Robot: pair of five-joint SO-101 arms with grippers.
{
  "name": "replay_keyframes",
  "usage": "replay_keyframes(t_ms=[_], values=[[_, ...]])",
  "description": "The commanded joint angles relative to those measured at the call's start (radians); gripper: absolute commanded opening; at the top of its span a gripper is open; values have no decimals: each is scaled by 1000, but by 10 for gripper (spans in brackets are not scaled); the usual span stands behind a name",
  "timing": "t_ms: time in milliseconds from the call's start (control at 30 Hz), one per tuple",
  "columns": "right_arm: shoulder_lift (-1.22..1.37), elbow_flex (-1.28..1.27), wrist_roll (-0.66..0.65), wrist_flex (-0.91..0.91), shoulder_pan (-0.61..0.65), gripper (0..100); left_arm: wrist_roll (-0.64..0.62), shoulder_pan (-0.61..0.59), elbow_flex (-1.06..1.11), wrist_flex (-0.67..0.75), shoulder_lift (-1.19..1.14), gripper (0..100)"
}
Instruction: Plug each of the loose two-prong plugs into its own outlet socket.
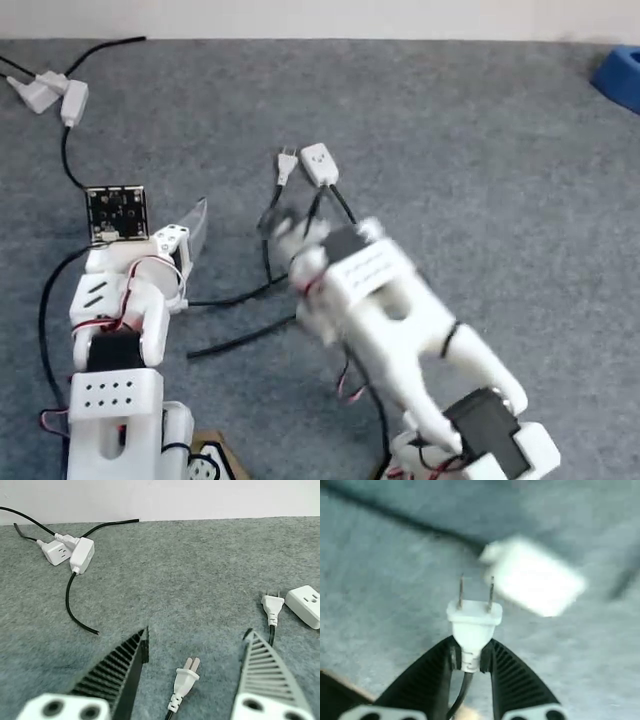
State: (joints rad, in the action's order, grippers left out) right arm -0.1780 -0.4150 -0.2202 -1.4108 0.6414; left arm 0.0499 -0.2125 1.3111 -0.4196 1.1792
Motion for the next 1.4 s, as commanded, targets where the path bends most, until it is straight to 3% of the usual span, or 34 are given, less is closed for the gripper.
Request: replay_keyframes(t_ms=[0,200,433,600,867,1067,1200,1367], values=[[-7,203,-91,-77,-128,18,-8,-12,-99,-94,5,294],[-2,236,-204,-58,-236,7,-6,-12,-151,-149,5,295],[110,246,-267,117,-196,6,-3,18,-231,-261,5,299],[107,189,-203,325,-68,6,-3,39,-266,-301,1,306],[-130,-70,-78,676,-54,6,84,35,-424,-315,-263,351],[-377,-231,-83,707,-16,6,91,101,-568,-327,-452,352],[-564,-352,-84,668,54,6,91,162,-674,-419,-469,371],[-685,-410,-84,638,56,6,86,188,-734,-470,-469,402]])
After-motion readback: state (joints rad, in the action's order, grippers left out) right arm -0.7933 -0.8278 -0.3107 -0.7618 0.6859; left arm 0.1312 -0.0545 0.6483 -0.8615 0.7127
